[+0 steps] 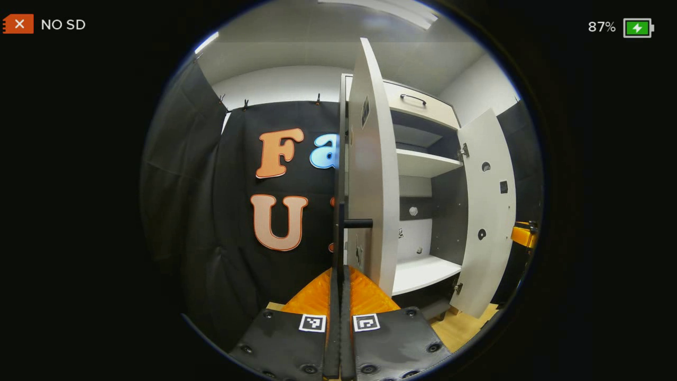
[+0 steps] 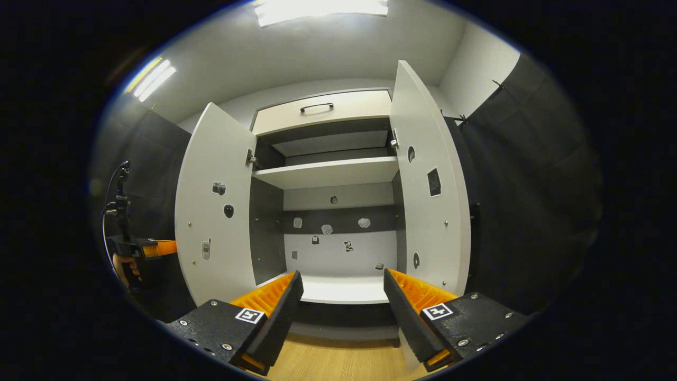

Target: Open the right door of the double-door shoe cabinet with the right hand, and open the left door with the left hand.

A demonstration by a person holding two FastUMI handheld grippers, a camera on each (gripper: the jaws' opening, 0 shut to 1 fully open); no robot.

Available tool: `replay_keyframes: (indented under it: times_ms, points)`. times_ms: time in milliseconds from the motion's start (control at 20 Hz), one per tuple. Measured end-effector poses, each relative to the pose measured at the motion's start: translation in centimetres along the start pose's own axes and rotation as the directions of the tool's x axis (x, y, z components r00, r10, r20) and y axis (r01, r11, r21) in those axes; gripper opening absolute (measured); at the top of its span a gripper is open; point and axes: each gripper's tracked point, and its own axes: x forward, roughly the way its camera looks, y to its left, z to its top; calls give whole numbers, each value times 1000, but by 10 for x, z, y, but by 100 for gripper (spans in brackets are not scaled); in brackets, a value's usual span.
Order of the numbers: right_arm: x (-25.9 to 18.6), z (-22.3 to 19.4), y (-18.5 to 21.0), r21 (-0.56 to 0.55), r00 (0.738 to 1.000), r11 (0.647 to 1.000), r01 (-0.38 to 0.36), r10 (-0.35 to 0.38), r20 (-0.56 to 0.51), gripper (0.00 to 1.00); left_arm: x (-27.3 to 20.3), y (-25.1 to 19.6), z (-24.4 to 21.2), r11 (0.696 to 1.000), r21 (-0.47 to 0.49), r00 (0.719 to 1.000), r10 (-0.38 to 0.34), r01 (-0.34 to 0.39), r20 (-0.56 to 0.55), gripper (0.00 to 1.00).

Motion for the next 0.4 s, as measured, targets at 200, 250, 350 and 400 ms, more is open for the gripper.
replay_keyframes:
  times_ms: [200,250,350,400]
  points:
    - [-2,5,-8,-12,1000,1000,13,-13,1,93,-4,6,8,998,-23,998,55,-55,28,3]
    - [-2,7,-9,-14,1000,1000,17,-17,6,93,-6,3,9,998,-35,998,46,-45,30,3]
    - [-3,13,-13,-16,1000,1000,27,-26,14,93,-12,-2,10,997,-65,999,41,-39,23,4]
    - [-3,15,-14,-18,999,999,30,-29,17,93,-14,-3,10,997,-70,999,39,-37,24,4]
